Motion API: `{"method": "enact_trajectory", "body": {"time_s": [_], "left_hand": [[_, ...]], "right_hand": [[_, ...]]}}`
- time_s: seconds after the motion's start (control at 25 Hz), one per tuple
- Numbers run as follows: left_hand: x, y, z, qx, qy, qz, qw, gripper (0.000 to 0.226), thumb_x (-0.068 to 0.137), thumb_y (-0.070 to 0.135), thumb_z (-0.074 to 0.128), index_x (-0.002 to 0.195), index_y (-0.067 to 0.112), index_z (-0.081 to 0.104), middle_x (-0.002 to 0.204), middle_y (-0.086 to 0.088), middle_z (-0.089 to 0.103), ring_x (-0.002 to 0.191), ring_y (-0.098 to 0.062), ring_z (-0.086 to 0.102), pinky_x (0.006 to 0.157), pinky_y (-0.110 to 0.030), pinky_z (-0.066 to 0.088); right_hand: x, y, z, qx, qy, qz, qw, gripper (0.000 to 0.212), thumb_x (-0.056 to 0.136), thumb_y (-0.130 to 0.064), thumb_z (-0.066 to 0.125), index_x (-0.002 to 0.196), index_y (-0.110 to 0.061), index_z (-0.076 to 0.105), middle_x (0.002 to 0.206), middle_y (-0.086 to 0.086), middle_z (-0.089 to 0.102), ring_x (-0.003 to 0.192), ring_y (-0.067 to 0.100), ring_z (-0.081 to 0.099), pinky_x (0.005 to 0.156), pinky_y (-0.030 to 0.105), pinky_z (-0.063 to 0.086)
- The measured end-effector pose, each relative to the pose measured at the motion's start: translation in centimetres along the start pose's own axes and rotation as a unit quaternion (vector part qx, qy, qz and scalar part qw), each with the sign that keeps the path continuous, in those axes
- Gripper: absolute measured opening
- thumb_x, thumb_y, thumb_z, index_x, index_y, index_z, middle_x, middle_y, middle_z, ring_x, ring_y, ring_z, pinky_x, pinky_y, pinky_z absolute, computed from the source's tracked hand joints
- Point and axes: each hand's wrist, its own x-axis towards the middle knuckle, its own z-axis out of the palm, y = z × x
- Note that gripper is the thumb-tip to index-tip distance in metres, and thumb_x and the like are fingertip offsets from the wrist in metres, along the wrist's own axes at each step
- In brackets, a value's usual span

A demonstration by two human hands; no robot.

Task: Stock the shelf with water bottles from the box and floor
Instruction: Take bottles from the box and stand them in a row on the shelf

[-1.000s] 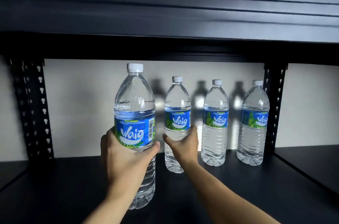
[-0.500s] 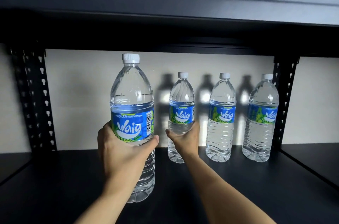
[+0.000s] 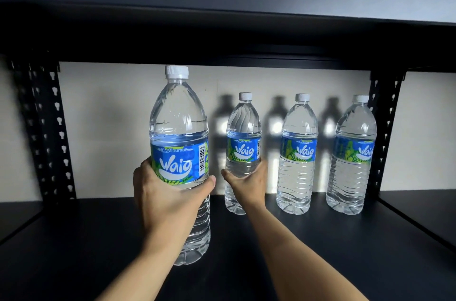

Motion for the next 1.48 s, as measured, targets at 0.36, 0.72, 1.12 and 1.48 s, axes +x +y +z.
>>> {"method": "enact_trajectory", "body": {"time_s": [0.36,0.72,1.12,1.48], "left_hand": [[0.1,-1.2,-0.3,0.001,-0.011,-0.010,1.000,0.077,0.041,0.032,0.097,0.104,0.013,0.057,0.104,-0.003,0.057,0.097,-0.025,0.058,0.086,-0.041,0.051],[0.4,-1.8,1.1,-0.005,-0.005,-0.026,1.000,0.076,0.040,0.027,0.097,0.103,0.015,0.057,0.105,-0.004,0.058,0.096,-0.025,0.060,0.086,-0.038,0.051],[4.3,-2.6,6.1,0.004,0.014,-0.005,1.000,0.071,0.044,0.027,0.094,0.100,0.011,0.055,0.095,0.003,0.048,0.100,-0.025,0.056,0.082,-0.025,0.042],[5.7,-6.9,9.5,0.048,-0.002,-0.026,0.998,0.076,0.041,0.029,0.092,0.103,0.007,0.055,0.101,-0.004,0.051,0.100,-0.032,0.057,0.087,-0.037,0.050]], "right_hand": [[-1.9,0.7,-1.9,-0.063,-0.120,0.023,0.991,0.100,0.074,-0.038,0.084,0.150,-0.006,0.027,0.147,0.010,0.038,0.140,0.023,0.035,0.117,0.034,0.029],[-7.1,1.7,-9.3,-0.422,-0.365,-0.025,0.829,0.088,0.093,-0.070,0.032,0.156,-0.011,0.022,0.166,0.007,0.013,0.154,0.020,0.005,0.124,0.041,0.006],[-7.1,1.9,-9.2,-0.409,-0.335,-0.049,0.847,0.081,0.092,-0.069,0.036,0.151,-0.013,0.035,0.163,0.003,0.025,0.153,0.017,0.012,0.124,0.039,0.011],[-6.9,2.8,-8.8,-0.412,-0.325,-0.064,0.849,0.078,0.089,-0.071,0.034,0.144,-0.017,0.043,0.159,0.000,0.032,0.151,0.016,0.018,0.122,0.038,0.016]]}}
